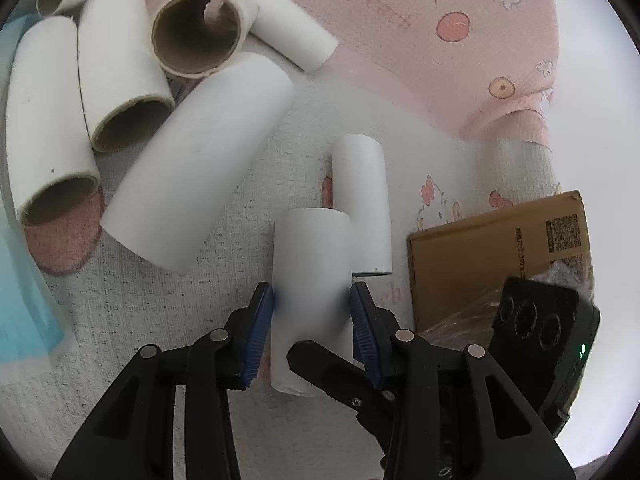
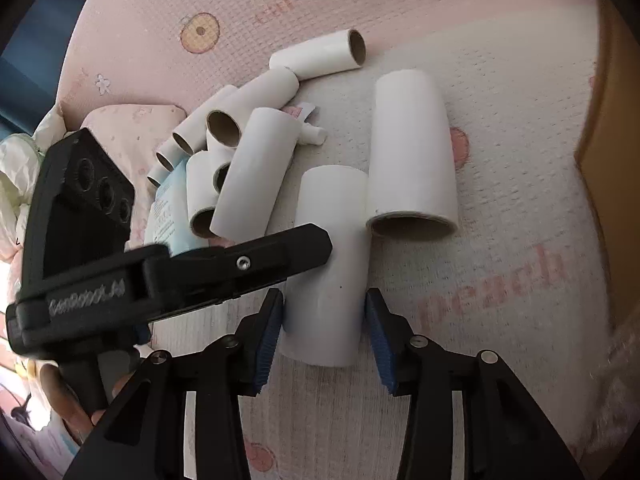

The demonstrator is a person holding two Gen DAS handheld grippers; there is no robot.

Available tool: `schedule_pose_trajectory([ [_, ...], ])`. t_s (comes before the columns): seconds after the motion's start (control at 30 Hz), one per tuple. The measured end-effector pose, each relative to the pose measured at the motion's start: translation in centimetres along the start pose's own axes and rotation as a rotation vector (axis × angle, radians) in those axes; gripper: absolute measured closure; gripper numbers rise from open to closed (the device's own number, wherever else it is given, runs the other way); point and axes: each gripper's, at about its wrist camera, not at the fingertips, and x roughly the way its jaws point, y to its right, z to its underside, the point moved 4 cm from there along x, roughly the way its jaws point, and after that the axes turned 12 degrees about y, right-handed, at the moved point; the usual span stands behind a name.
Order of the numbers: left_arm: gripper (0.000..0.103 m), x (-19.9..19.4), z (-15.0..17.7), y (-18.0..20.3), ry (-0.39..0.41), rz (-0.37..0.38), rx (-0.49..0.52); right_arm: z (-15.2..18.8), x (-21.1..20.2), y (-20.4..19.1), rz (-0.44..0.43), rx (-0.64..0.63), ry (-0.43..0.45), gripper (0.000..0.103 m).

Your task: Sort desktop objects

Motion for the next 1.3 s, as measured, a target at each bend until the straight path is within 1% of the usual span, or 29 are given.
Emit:
schedule_pose_trajectory([
  [0.13, 0.06, -0.4, 0.2, 0.0, 0.003, 0.0, 0.025, -0.1, 0.4, 0.3, -0.019, 0.029, -0.01, 0.064],
  [0.3, 0.06, -1.6, 0.7, 1.8, 0.031, -0.01, 0.138, 0.3, -0.6, -0.5, -0.009, -0.004, 0.0, 0.064],
  [0.37, 0.061, -2.1, 0.7, 2.6, 0.05, -0.012, 0.163, 0.2, -1.2, -0.9, -0.004, -0.021, 0.01, 0.064],
  [0.5, 0.061, -3.4, -0.1, 3.9, 0.078, -0.001, 0.199, -0.4, -2.7, -1.8, 0.0, -0.047, 0.049, 0.064],
  [0.6, 0.061, -4.2, -0.7, 4.6, 0.088, 0.043, 0.202, -0.9, -3.9, -2.3, -0.005, -0.052, 0.074, 0.064],
  [0.7, 0.061, -4.7, -1.0, 5.5, 0.098, 0.086, 0.176, -1.4, -5.3, -3.2, 0.014, -0.097, 0.109, 0.064],
  [0.77, 0.061, -5.3, -1.0, 6.4, 0.118, 0.104, 0.182, -1.6, -6.0, -3.9, 0.032, -0.135, 0.131, 0.065],
  [0.93, 0.061, -7.5, -1.0, 9.0, 0.166, 0.11, 0.274, -2.0, -8.3, -5.0, 0.054, -0.193, 0.19, 0.064],
  [1.07, 0.062, -9.4, -1.5, 11.4, 0.211, 0.116, 0.31, -3.1, -10.5, -6.1, 0.063, -0.214, 0.242, 0.064],
  [1.2, 0.062, -11.0, -2.0, 14.4, 0.225, 0.114, 0.393, -4.2, -12.7, -7.2, 0.085, -0.251, 0.278, 0.064],
  [1.3, 0.062, -11.7, -3.1, 16.0, 0.2, 0.127, 0.411, -5.1, -14.2, -7.6, 0.091, -0.258, 0.308, 0.064],
])
